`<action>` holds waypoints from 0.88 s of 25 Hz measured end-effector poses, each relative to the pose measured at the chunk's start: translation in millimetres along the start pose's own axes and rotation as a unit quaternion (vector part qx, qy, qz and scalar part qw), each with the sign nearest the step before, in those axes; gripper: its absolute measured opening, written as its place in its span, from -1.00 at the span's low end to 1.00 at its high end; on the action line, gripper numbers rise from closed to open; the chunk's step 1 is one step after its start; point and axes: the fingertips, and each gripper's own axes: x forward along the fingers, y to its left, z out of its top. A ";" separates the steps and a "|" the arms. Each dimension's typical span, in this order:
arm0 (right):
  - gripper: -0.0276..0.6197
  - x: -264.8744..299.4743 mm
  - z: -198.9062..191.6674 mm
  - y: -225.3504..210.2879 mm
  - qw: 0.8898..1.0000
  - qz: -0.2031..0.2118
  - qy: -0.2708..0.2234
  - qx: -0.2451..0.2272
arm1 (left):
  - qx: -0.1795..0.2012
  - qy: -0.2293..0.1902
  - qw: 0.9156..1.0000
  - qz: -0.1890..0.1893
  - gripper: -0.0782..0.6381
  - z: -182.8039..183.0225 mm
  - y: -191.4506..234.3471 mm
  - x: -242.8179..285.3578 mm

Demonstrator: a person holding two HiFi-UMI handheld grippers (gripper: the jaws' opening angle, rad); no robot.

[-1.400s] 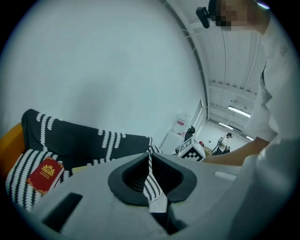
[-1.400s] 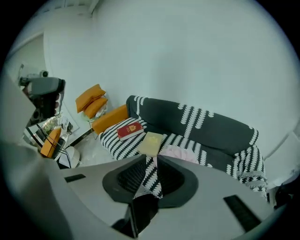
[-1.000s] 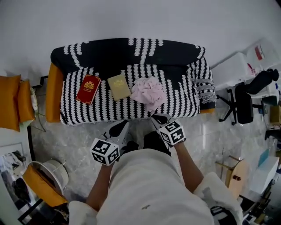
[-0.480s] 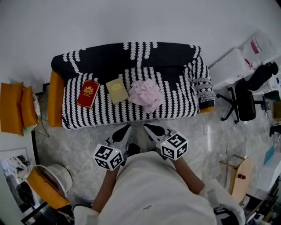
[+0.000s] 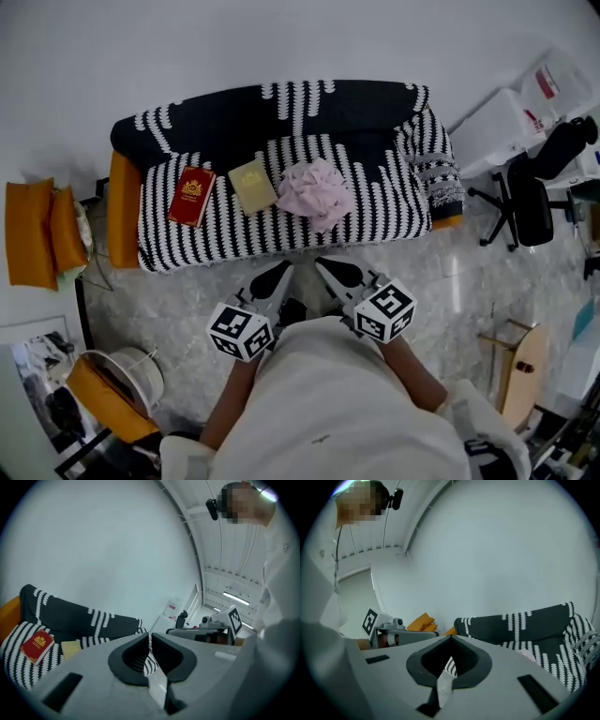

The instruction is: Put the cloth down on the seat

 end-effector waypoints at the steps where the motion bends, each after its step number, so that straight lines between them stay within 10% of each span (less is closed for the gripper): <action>1: -0.89 -0.3 0.6 0.2 1.000 0.000 -0.003 0.005 | 0.002 0.001 1.000 0.000 -0.70 0.1 0.3 -0.3; 22: -0.89 23.3 -6.4 6.0 1.000 -0.016 0.013 -0.001 | 0.000 0.008 1.000 -0.015 -0.70 1.4 26.9 -7.0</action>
